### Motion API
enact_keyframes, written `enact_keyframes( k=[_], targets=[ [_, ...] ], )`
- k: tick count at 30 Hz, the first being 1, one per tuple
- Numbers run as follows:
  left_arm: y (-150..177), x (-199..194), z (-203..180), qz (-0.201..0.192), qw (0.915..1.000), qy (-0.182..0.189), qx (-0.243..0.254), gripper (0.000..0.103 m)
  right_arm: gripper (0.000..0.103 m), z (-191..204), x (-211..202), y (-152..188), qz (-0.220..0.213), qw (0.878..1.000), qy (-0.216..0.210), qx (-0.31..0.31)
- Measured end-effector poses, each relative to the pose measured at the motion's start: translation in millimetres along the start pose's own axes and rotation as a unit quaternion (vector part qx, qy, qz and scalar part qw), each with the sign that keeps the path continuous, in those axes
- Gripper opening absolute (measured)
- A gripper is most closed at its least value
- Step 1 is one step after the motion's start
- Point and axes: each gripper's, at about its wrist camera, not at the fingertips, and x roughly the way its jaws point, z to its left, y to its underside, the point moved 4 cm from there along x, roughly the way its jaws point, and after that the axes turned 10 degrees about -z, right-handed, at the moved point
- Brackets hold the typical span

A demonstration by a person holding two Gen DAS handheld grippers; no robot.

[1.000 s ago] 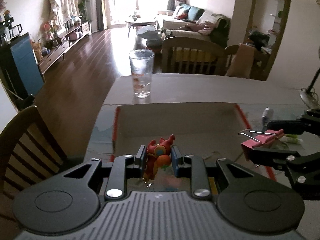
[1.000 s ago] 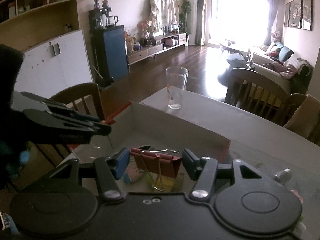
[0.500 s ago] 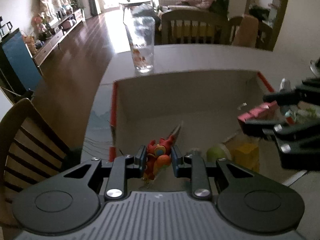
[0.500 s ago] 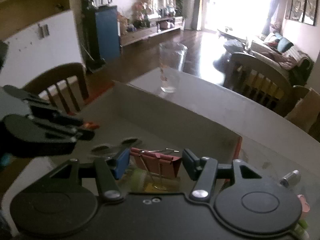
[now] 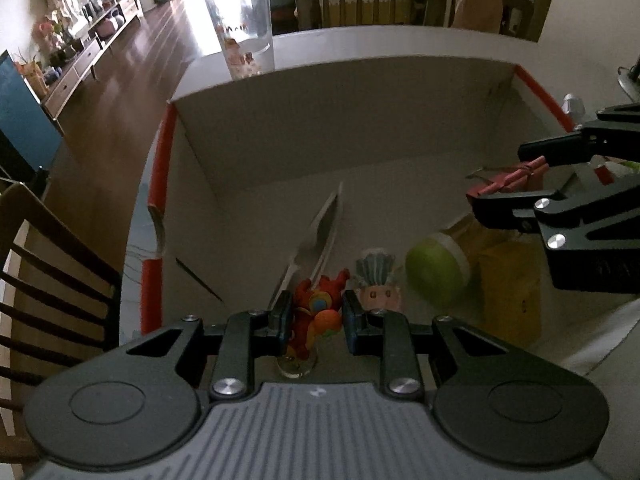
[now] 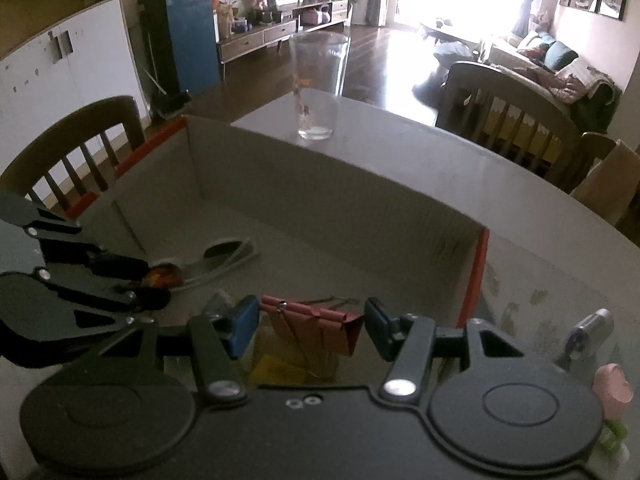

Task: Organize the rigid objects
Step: 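Open left gripper over the box floor while right gripper releases the binder clip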

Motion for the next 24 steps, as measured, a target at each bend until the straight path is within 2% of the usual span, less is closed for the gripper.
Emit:
enact_keyframes(
  k=[8, 11, 13, 20, 24],
  targets=[
    [7.4, 9.9, -5.3, 0.021, 0.9998, 0.001, 0.007, 0.025, 0.056, 1.7, 1.0, 5.0, 0.01, 1.0, -0.005, 0.006],
    [8.6, 8.6, -7.0, 0.022, 0.9997, -0.002, 0.012, 0.025, 0.058, 1.6, -1.5, 3.8, 0.008, 1.0, -0.006, 0.009],
    [9.0, 7.3, -7.9, 0.022, 0.9997, -0.002, 0.012, 0.025, 0.065, 1.2, -3.4, 2.7, 0.005, 1.0, -0.006, 0.012],
    [6.0, 1.8, -4.5, 0.018, 0.9998, -0.001, -0.001, 0.026, 0.066, 3.9, -15.6, 3.1, -0.005, 1.0, -0.009, 0.015],
    [5.3, -5.7, -1.9, 0.009, 0.9999, 0.0, -0.011, 0.026, 0.07, 4.0, -24.7, 2.5, -0.012, 1.0, -0.01, 0.02]
  ],
)
